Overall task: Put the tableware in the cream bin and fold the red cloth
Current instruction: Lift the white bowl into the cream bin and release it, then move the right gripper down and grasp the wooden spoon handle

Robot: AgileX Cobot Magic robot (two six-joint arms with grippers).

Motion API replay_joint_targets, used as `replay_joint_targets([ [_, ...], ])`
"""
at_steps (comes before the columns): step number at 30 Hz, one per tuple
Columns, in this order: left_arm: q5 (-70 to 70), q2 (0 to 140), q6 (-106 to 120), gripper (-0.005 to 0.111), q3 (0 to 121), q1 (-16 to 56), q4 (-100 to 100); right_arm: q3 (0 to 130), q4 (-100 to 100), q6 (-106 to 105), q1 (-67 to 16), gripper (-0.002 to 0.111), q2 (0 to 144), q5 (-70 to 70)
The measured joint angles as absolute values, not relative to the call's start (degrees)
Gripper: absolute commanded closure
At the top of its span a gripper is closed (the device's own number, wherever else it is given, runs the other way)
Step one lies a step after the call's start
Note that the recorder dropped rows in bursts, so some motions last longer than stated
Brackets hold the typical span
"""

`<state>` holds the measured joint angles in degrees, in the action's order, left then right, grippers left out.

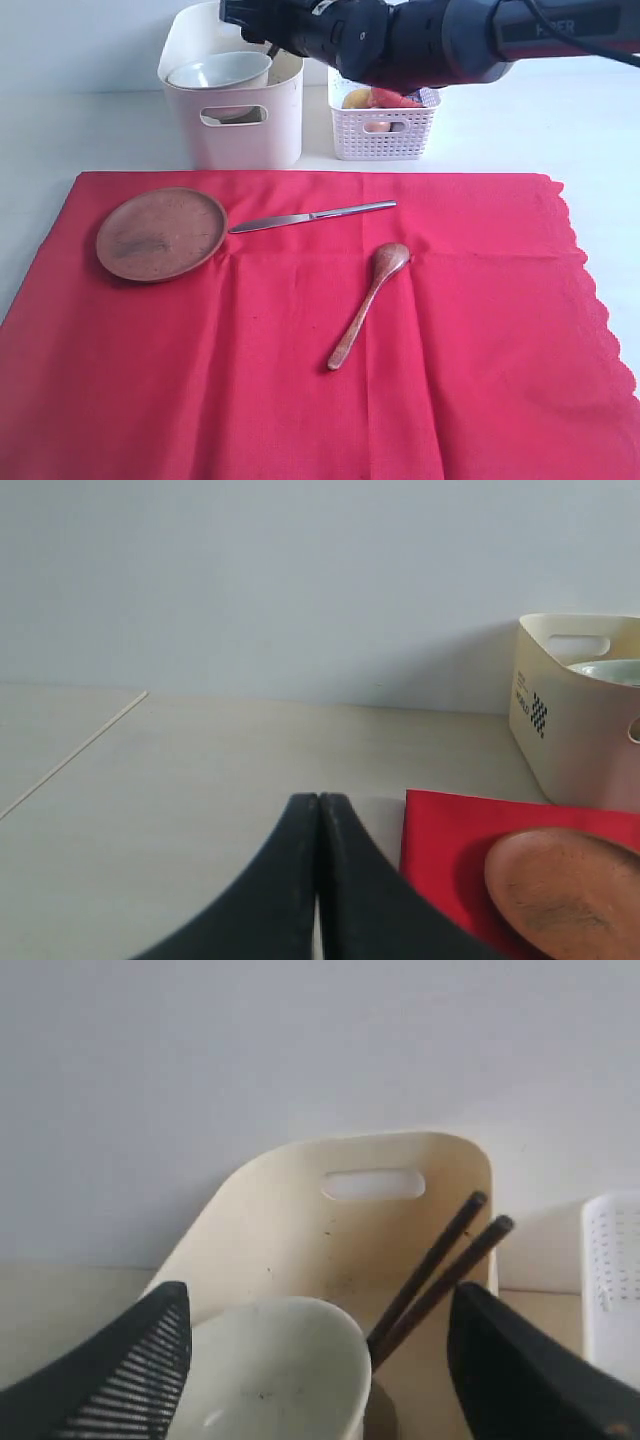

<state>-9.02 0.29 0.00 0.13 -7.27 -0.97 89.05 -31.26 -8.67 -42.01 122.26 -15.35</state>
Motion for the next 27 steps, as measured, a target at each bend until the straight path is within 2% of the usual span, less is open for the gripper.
replay_joint_targets([
  [9,-9.0,0.3,0.0,0.106,0.1,-7.3,-1.0,89.0,-31.3,-10.7,-42.0,0.040,113.7,-5.7],
  [13,-9.0,0.3,0.0,0.106,0.1,-7.3,-1.0,89.0,-31.3,-17.6,-42.0,0.045,109.8,1.4],
  [19,-9.0,0.3,0.0,0.106,0.1,-7.3,-1.0,89.0,-28.1,-23.3,-42.0,0.059,104.9,13.1],
  [27,-9.0,0.3,0.0,0.106,0.1,-7.3,-1.0,89.0,-11.1,-24.0,-42.0,0.082,101.8,28.1],
])
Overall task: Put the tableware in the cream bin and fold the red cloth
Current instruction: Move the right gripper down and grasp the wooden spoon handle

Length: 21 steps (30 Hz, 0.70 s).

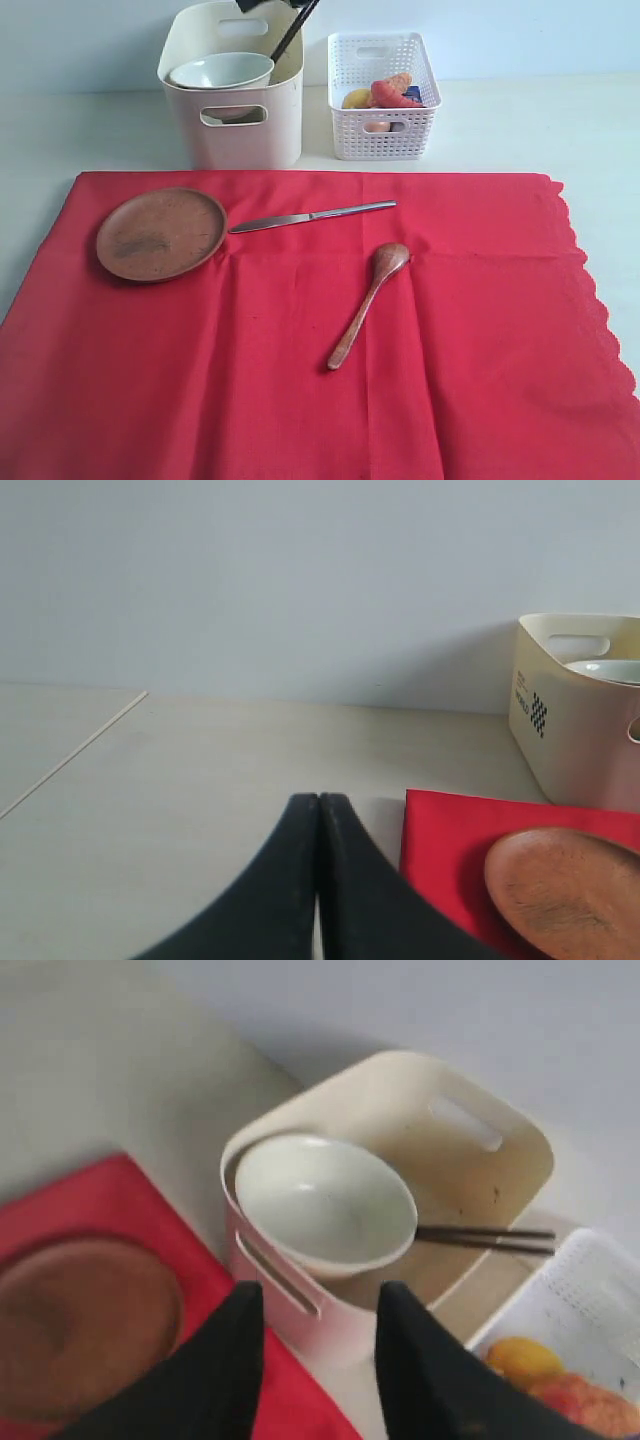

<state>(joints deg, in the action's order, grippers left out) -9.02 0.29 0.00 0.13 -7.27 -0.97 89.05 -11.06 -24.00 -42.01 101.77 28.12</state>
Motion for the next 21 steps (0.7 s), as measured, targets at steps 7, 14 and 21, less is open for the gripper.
replay_joint_targets([
  [7,-9.0,0.3,0.0,0.106,0.1,-7.3,-1.0,89.0,-4.0,-32.7,-42.0,0.105,102.0,49.1],
  [14,-9.0,0.3,0.0,0.106,0.1,-7.3,-1.0,89.0,-2.2,-45.2,-42.0,0.098,105.4,65.2],
  [21,-9.0,0.3,0.0,0.106,0.1,-7.3,-1.0,89.0,3.2,-46.8,-42.0,0.055,108.9,69.3],
])
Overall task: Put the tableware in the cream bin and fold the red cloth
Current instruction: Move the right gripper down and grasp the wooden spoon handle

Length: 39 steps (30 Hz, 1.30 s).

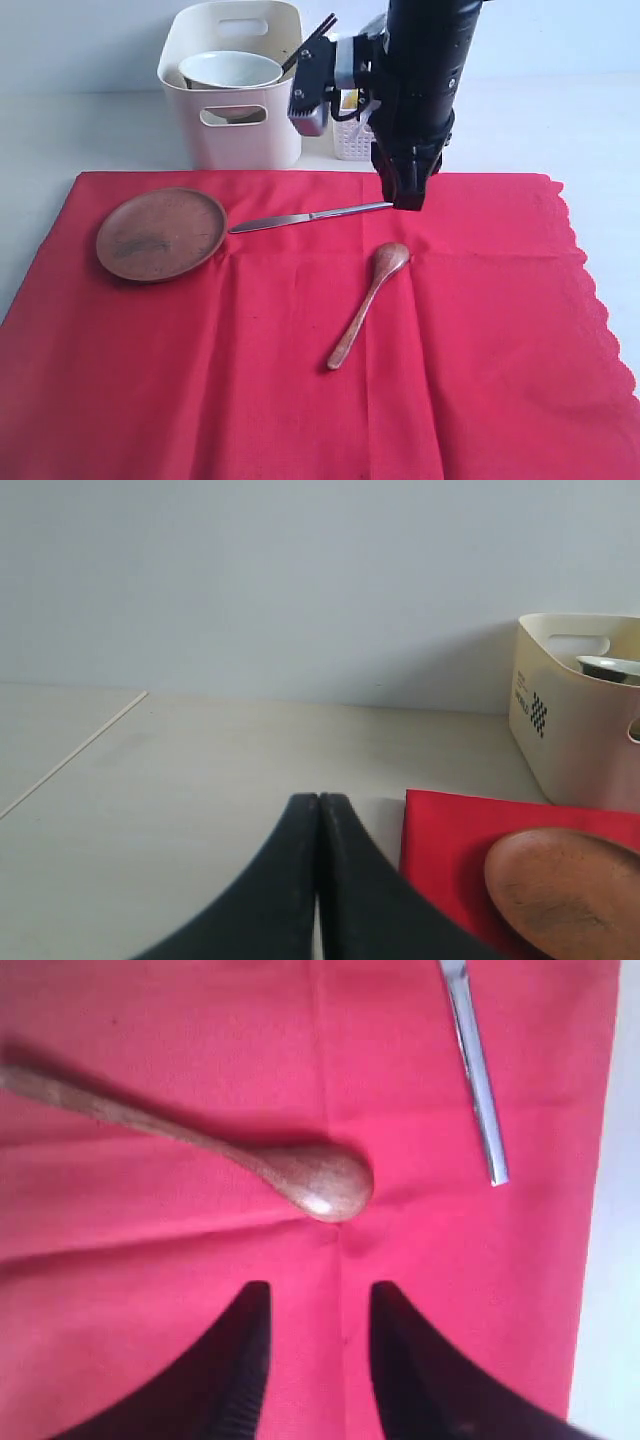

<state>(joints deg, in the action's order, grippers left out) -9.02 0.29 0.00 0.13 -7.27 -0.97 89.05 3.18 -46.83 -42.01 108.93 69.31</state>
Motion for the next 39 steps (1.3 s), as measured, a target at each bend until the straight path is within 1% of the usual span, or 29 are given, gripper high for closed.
replay_joint_targets([
  [2,-9.0,0.3,0.0,0.106,0.1,-7.3,-1.0,88.7,3.9,-48.9,-42.0,0.047,109.5,69.6],
  [5,-9.0,0.3,0.0,0.106,0.1,-7.3,-1.0,87.0,3.8,-52.9,-42.0,0.042,109.9,69.6],
  [8,-9.0,0.3,0.0,0.106,0.1,-7.3,-1.0,84.1,3.8,-56.0,-42.0,0.043,110.0,67.2],
  [16,-9.0,0.3,0.0,0.106,0.1,-7.3,-1.0,77.8,3.6,-62.9,-42.0,0.043,110.2,52.9],
  [30,-9.0,0.3,0.0,0.106,0.1,-7.3,-1.0,76.9,3.7,-65.0,-42.0,0.043,120.5,48.0],
  [34,-9.0,0.3,0.0,0.106,0.1,-7.3,-1.0,76.9,3.7,-65.4,-42.0,0.048,120.8,47.2],
  [37,-9.0,0.3,0.0,0.106,0.1,-7.3,-1.0,76.9,3.7,-65.8,-42.0,0.059,120.8,47.0],
  [39,-9.0,0.3,0.0,0.106,0.1,-7.3,-1.0,76.9,3.6,-65.9,-42.0,0.070,120.8,46.7],
])
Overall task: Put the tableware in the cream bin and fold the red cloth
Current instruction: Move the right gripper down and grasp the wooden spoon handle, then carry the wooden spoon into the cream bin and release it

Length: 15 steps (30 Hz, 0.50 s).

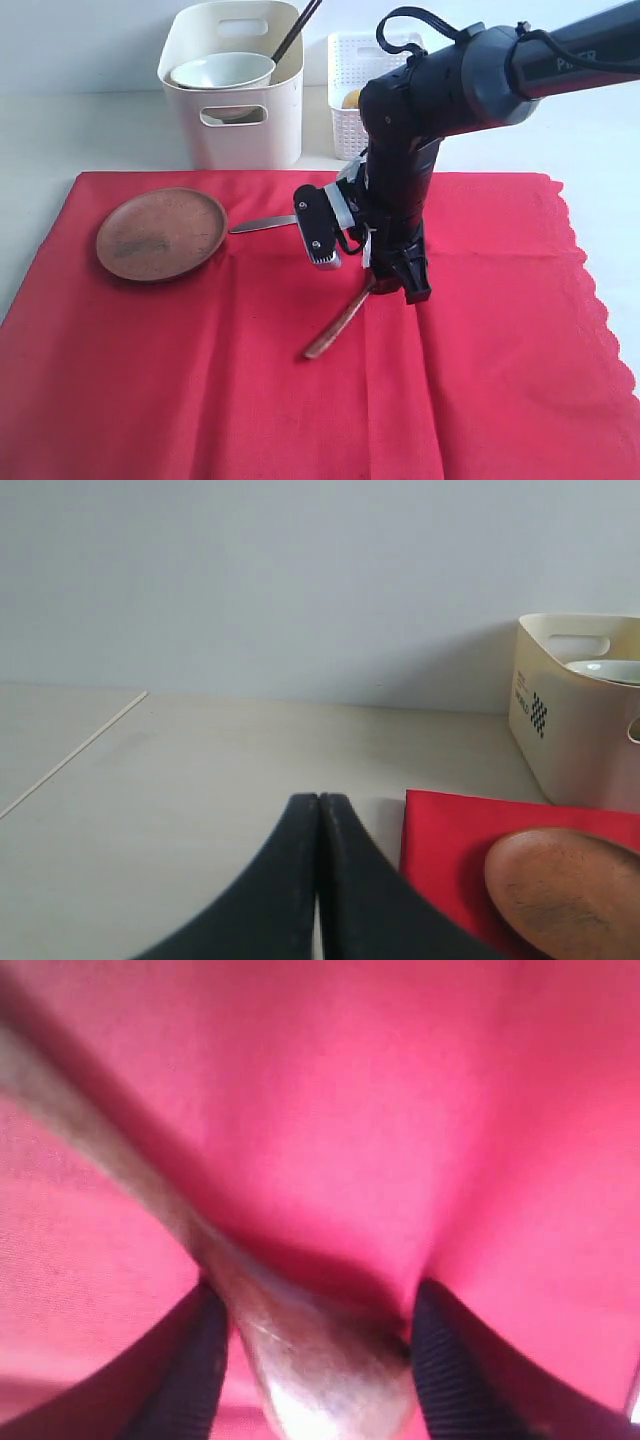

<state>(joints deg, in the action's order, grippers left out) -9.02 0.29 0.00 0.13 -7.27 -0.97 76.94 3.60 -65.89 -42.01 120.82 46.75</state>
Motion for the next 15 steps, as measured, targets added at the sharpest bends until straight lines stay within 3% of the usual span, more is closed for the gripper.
replay_joint_targets([
  [4,-9.0,0.3,0.0,0.106,0.1,-7.3,-1.0,76.9,3.6,-66.1,-42.0,0.089,120.9,45.9],
  [9,-9.0,0.3,0.0,0.106,0.1,-7.3,-1.0,76.9,3.7,-66.2,-42.0,0.105,121.2,44.7],
  [15,-9.0,0.3,0.0,0.106,0.1,-7.3,-1.0,76.9,3.7,-66.1,-42.0,0.108,120.8,44.7],
])
